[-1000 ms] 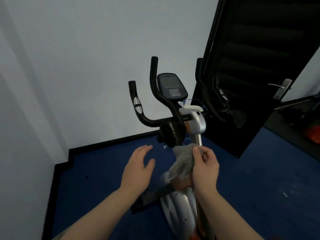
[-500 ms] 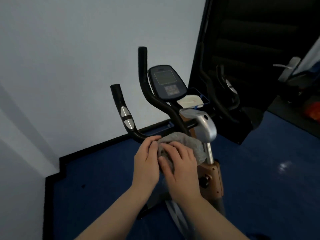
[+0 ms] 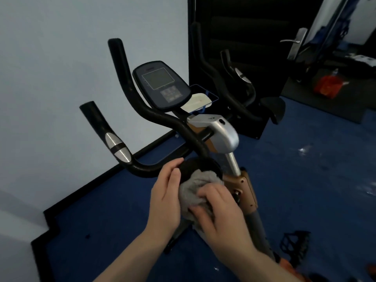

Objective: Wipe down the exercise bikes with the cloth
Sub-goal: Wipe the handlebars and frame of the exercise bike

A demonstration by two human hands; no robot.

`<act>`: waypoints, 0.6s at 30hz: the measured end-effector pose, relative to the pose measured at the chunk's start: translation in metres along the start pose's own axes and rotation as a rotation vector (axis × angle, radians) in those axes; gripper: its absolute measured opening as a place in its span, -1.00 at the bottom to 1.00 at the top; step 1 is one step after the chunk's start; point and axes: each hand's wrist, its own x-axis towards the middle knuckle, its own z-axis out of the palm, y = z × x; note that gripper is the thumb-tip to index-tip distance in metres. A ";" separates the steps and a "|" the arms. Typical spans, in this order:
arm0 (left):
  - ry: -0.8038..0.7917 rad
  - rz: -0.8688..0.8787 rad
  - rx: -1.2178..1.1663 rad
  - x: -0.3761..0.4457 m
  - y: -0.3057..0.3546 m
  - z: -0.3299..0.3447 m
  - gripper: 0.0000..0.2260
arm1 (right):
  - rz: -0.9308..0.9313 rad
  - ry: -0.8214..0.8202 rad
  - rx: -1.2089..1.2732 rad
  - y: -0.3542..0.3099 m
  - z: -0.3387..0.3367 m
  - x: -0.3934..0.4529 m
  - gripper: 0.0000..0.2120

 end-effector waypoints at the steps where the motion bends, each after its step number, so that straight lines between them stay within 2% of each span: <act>1: 0.002 0.006 0.008 0.001 0.000 0.001 -0.74 | -0.007 -0.012 0.015 0.003 -0.009 0.003 -0.86; 7: 0.025 0.039 0.003 0.007 0.001 0.007 -0.75 | -0.175 0.271 -0.150 0.002 -0.040 0.062 -0.85; 12: 0.057 0.001 -0.017 0.004 -0.002 0.008 -0.75 | -0.319 0.334 -0.154 0.010 -0.056 0.080 -0.80; 13: 0.071 -0.008 -0.029 0.004 -0.002 0.009 -0.77 | -0.347 0.299 -0.169 0.011 -0.058 0.081 -0.80; 15: 0.110 -0.025 -0.075 0.002 0.000 0.012 -0.80 | -0.366 0.084 -0.194 0.013 -0.051 0.078 -0.84; 17: 0.147 -0.029 -0.096 0.000 0.000 0.016 -0.80 | -0.318 -0.127 -0.140 0.017 -0.039 0.065 -0.78; 18: 0.160 -0.030 -0.095 -0.001 0.000 0.017 -0.79 | -0.271 -0.144 -0.068 0.021 -0.036 0.060 -0.77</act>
